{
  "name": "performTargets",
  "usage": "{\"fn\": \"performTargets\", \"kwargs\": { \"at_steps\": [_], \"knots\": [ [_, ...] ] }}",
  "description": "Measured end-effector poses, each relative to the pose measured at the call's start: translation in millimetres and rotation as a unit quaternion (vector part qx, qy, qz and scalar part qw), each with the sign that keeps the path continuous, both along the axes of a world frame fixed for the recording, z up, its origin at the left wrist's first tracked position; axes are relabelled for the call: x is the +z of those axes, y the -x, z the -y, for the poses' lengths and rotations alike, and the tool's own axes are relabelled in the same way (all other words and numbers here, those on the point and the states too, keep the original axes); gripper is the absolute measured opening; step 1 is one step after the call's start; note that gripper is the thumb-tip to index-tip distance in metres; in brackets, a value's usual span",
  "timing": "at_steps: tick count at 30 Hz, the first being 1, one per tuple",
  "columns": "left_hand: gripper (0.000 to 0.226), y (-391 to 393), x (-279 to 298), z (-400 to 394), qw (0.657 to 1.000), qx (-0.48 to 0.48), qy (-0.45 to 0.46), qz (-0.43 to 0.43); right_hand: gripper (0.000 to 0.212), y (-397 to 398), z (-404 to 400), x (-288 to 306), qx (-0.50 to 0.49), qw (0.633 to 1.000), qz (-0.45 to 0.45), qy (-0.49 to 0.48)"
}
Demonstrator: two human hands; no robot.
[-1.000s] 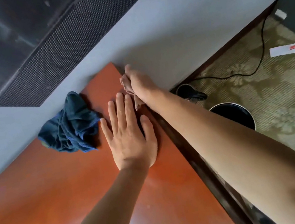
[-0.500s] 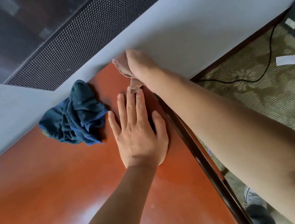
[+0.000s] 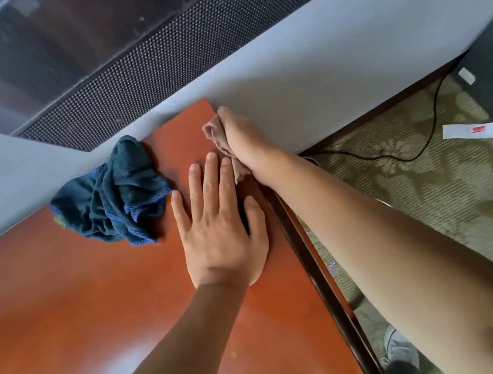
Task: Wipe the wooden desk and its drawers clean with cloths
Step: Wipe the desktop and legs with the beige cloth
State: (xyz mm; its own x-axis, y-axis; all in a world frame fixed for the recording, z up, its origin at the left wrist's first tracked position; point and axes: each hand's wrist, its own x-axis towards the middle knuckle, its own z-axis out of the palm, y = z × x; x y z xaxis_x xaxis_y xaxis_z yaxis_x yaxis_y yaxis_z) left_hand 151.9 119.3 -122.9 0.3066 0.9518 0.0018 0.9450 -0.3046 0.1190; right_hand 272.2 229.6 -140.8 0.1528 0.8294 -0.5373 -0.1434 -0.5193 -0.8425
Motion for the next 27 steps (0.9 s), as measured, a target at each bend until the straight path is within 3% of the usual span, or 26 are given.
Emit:
{"fn": "performTargets", "kwargs": {
  "at_steps": [6, 10, 12, 16, 22, 25, 27],
  "knots": [
    [0.068, 1, 1, 0, 1.0, 0.001, 0.004, 0.005, 0.05, 0, 42, -14, -0.027, 0.995, -0.082, -0.054],
    [0.067, 1, 1, 0, 1.0, -0.001, 0.004, 0.004, 0.03, -1, 135, -30, -0.004, 0.987, -0.152, -0.056],
    [0.067, 1, 1, 1, 1.0, 0.002, 0.002, 0.006, 0.032, -2, 154, -29, 0.012, 0.981, -0.192, -0.022],
    [0.067, 0, 1, 1, 1.0, 0.002, 0.003, 0.007, 0.035, -1, 94, -19, 0.02, 0.998, -0.043, -0.052],
    [0.067, 1, 3, 1, 1.0, 0.003, 0.008, 0.015, 0.032, -4, 0, -25, 0.017, 0.999, -0.025, -0.04],
    [0.067, 1, 3, 1, 1.0, 0.003, 0.008, 0.019, 0.035, -9, 19, -21, 0.024, 0.995, 0.034, -0.086],
    [0.067, 1, 3, 1, 1.0, 0.003, 0.004, 0.019, 0.041, -7, 55, -15, 0.013, 0.998, -0.023, -0.059]
  ]
}}
